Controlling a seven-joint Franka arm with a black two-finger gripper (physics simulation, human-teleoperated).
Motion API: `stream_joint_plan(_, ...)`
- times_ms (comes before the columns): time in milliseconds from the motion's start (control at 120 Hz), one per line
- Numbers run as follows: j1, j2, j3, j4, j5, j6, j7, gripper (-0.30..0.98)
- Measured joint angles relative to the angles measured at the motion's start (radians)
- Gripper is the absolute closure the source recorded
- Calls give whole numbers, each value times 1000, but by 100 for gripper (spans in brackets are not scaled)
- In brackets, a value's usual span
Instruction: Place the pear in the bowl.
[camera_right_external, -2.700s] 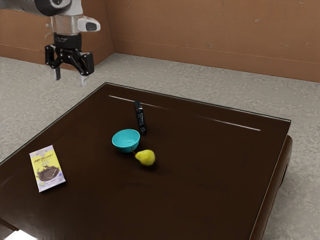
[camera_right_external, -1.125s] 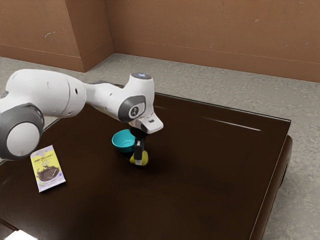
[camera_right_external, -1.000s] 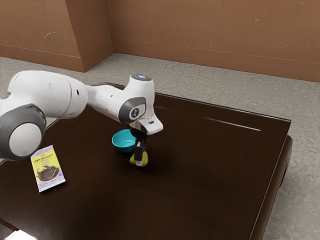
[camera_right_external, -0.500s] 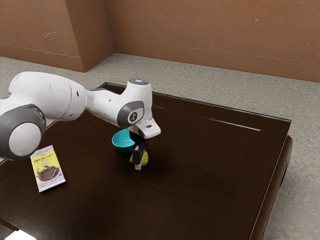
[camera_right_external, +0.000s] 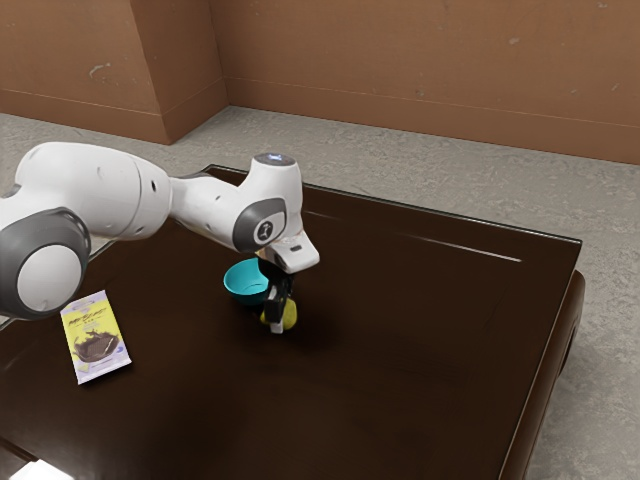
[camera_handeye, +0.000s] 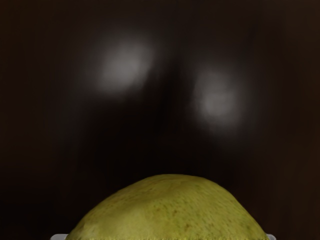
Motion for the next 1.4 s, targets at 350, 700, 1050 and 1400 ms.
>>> stream_joint_plan(350,1,-48,10,0,16,19,8,37)
stream_joint_plan(700,-3,-236,34,7,109,29,8,43)
stream_joint_plan(1050,98,-134,32,47,122,28,12,40)
stream_joint_plan(1400,99,-134,29,39,103,18,15,11)
